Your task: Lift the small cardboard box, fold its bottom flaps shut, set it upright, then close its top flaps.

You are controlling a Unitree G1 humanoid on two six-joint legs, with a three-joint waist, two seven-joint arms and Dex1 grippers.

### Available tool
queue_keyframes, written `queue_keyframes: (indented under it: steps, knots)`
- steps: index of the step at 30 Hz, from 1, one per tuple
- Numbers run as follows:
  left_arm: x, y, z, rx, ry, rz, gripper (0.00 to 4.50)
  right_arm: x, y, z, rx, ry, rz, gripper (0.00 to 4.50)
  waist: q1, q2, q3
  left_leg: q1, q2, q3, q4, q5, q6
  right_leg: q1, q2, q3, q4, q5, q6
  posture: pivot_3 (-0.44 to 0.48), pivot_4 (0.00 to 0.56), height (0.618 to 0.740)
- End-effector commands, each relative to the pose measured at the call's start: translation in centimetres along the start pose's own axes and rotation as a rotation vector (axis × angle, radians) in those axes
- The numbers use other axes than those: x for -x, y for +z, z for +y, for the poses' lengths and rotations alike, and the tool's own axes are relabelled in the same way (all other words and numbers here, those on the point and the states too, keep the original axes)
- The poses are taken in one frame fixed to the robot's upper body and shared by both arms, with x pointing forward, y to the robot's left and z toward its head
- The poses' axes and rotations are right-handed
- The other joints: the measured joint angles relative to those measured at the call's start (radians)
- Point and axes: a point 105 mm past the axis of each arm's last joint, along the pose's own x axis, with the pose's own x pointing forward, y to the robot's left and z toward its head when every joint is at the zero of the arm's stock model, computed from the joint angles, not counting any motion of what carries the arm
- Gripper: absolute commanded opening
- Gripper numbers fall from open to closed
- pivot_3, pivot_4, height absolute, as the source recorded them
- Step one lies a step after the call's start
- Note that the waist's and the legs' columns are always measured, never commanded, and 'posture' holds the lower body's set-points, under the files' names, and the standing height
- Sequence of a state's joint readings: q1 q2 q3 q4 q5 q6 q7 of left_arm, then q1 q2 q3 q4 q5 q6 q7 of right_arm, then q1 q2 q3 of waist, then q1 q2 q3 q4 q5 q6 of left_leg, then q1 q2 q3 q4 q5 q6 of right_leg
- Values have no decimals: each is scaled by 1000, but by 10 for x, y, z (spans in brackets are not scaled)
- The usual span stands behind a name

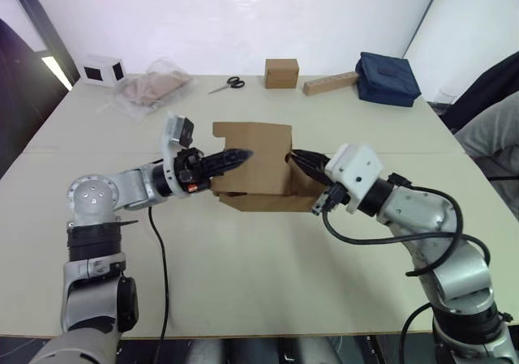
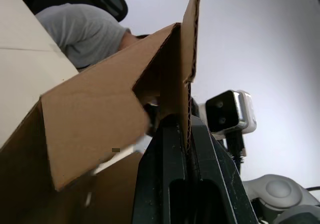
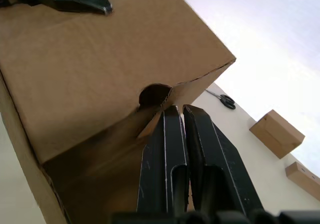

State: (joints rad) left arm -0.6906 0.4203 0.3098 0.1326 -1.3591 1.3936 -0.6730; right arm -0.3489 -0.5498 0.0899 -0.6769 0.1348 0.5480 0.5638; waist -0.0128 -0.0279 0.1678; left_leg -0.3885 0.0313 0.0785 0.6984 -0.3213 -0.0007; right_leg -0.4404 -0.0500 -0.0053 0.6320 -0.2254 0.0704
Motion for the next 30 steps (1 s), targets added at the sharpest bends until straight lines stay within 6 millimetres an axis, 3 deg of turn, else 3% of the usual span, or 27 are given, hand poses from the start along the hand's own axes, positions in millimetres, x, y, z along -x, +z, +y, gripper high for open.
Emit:
queue_keyframes:
  steps: [1, 14, 22, 30]
  knots:
    - [-4, 1, -13, -22, -52, 0, 0, -2, 11, 1, 50, -4, -54, 120, 0, 0, 0, 0, 0, 0, 0, 0, 0, 0, 0, 0, 0, 0, 0, 0, 150, 740]
    - [-4, -10, -17, 30, -55, 11, 0, -5, 15, -11, 216, -92, -92, 120, 0, 0, 0, 0, 0, 0, 0, 0, 0, 0, 0, 0, 0, 0, 0, 0, 150, 740]
    - [-3, -12, -7, 39, -8, -7, 0, -11, 28, 4, 234, -17, -142, 120, 1, 0, 0, 0, 0, 0, 0, 0, 0, 0, 0, 0, 0, 0, 0, 0, 150, 740]
    - [-9, -11, -10, 39, -32, -8, 0, -15, 25, 13, 245, 48, -145, 120, 1, 0, 0, 0, 0, 0, 0, 0, 0, 0, 0, 0, 0, 0, 0, 0, 150, 740]
